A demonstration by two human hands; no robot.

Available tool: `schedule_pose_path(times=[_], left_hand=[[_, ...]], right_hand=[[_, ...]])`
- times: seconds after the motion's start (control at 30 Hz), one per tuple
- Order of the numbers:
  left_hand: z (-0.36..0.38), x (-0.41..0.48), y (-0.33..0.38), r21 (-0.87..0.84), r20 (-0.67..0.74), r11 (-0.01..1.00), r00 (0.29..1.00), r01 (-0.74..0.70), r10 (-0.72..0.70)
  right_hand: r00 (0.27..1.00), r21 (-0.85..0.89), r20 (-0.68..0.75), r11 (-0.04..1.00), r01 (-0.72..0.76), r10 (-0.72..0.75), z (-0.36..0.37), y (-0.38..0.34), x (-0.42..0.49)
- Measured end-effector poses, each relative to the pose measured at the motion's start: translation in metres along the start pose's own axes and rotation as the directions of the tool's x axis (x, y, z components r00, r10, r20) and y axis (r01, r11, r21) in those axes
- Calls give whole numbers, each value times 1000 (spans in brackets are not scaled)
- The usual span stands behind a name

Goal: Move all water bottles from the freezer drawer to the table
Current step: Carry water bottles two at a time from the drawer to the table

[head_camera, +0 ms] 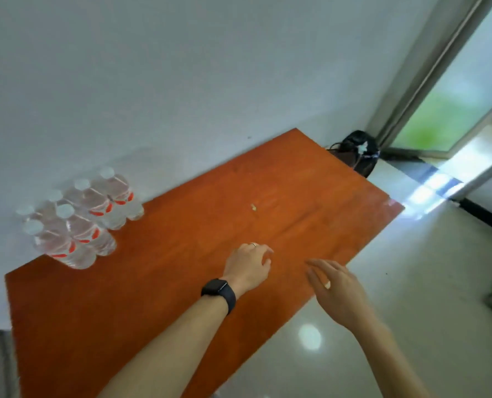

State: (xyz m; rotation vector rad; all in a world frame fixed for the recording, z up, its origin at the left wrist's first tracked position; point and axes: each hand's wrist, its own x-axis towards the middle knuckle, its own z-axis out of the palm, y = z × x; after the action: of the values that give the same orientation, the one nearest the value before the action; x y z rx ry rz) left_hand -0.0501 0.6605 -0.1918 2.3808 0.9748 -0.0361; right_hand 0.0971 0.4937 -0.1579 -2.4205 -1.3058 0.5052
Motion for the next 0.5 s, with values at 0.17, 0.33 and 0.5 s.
schedule_pose_path(times=[0.17, 0.33, 0.5], left_hand=[[46, 19, 173, 161, 46, 938, 952, -306, 302], [87, 27, 331, 233, 98, 773, 805, -590, 585], [131, 35, 464, 251, 180, 601, 647, -758, 741]], right_hand=[[960, 66, -184, 977, -203, 212, -78, 120, -90], [850, 119, -354, 920, -374, 391, -145, 219, -171], [701, 173, -497, 850, -497, 511, -199, 302, -233]])
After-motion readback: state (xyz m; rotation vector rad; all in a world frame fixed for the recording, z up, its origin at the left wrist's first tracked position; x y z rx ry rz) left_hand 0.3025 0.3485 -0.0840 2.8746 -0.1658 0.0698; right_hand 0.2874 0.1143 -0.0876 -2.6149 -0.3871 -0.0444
